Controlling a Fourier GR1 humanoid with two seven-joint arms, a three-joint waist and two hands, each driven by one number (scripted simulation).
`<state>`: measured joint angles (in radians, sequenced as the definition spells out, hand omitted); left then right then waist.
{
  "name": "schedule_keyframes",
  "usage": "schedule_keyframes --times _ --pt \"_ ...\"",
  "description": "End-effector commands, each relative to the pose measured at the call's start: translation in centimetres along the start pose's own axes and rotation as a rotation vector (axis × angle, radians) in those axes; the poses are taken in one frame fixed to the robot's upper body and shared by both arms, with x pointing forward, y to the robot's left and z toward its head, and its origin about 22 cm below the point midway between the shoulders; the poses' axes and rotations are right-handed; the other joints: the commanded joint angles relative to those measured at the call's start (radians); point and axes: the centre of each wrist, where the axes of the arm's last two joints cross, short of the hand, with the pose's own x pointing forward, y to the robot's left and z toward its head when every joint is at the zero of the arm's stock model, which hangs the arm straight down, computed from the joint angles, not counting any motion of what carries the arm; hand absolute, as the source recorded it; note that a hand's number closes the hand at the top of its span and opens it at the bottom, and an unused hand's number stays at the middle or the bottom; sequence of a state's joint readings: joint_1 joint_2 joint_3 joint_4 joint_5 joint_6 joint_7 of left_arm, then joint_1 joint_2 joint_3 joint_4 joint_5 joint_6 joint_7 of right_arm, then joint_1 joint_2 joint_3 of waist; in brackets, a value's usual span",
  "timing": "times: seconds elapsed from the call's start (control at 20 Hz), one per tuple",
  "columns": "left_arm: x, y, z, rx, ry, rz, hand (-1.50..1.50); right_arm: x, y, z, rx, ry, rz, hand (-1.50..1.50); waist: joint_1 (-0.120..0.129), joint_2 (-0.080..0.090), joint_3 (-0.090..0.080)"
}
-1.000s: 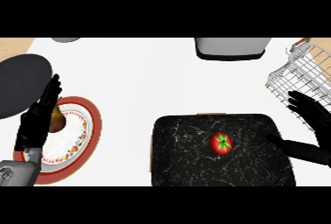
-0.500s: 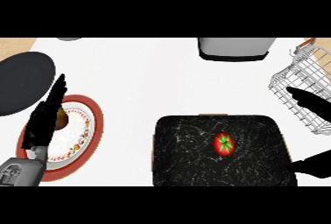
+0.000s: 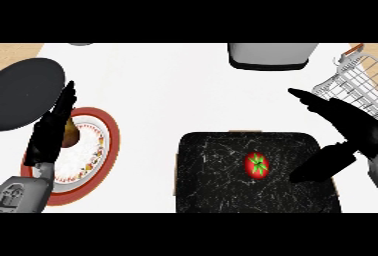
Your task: Pick the tomato from the tray and place it in the tiered basket
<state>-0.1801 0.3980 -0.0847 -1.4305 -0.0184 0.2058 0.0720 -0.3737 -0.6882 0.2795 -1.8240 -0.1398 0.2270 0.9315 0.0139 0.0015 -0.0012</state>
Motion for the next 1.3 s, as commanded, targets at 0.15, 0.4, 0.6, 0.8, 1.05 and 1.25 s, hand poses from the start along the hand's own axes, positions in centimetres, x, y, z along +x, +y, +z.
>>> schedule_keyframes --times 0.15,0.4,0.6,0.8,1.05,1.25 --pt "-1.7 0.2 1.8 0.011 -0.006 -0.008 0.00 1.5 1.5 -2.4 0.103 0.124 0.063 -1.50 -0.003 -0.001 0.001" --pt "-0.2 0.7 0.7 0.007 0.006 0.005 0.00 0.5 5.1 -3.3 0.119 0.167 0.120 -1.50 -0.009 -0.001 0.001" --pt "-1.1 -1.2 2.4 -0.007 -0.007 0.000 0.00 1.9 5.4 -3.4 0.112 0.165 0.132 -1.50 -0.006 -0.002 0.001" --pt "-0.6 -0.6 -0.9 0.003 0.009 -0.013 0.00 0.7 5.4 -3.6 0.124 0.174 0.182 -1.50 -0.014 0.000 0.001" --pt "-1.6 0.9 0.9 0.033 0.008 -0.006 0.00 0.6 7.6 -0.7 0.059 0.164 0.252 -1.50 -0.015 -0.003 0.001" --pt "-0.8 1.7 0.4 0.006 0.003 -0.004 0.00 -1.5 7.4 -1.3 0.043 0.145 0.280 -1.50 -0.016 -0.002 0.001"
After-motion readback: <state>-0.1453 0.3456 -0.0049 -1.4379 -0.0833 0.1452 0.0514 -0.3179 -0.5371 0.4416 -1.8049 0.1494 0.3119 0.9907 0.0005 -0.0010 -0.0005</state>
